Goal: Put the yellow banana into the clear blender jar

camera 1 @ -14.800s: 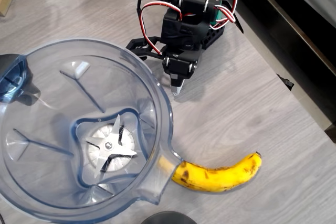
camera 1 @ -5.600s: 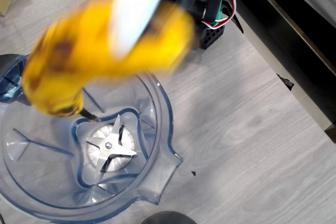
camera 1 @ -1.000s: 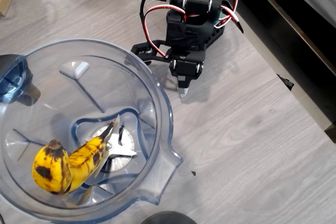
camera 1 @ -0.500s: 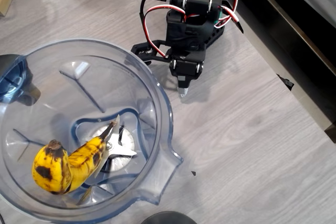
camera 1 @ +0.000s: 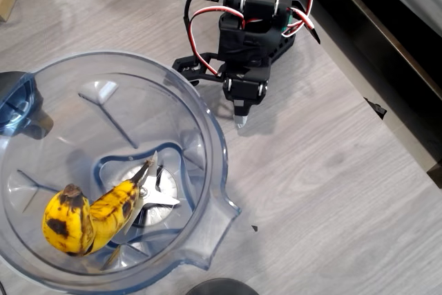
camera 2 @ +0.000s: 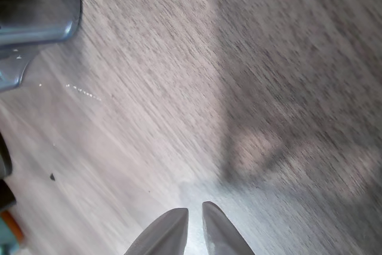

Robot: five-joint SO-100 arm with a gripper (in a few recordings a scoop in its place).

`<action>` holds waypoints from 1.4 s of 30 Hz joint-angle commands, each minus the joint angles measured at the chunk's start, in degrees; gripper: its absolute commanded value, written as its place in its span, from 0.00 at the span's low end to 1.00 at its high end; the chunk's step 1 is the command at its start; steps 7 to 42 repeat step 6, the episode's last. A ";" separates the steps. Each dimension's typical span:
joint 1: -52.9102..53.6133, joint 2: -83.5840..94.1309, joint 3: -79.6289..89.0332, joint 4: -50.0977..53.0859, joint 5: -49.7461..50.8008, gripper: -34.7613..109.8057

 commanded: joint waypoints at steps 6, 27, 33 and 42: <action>-0.26 1.76 0.62 0.44 -0.35 0.24; -0.26 1.76 0.62 0.44 -0.35 0.24; -0.26 1.76 0.62 0.44 -0.35 0.24; -0.26 1.76 0.62 0.44 -0.35 0.24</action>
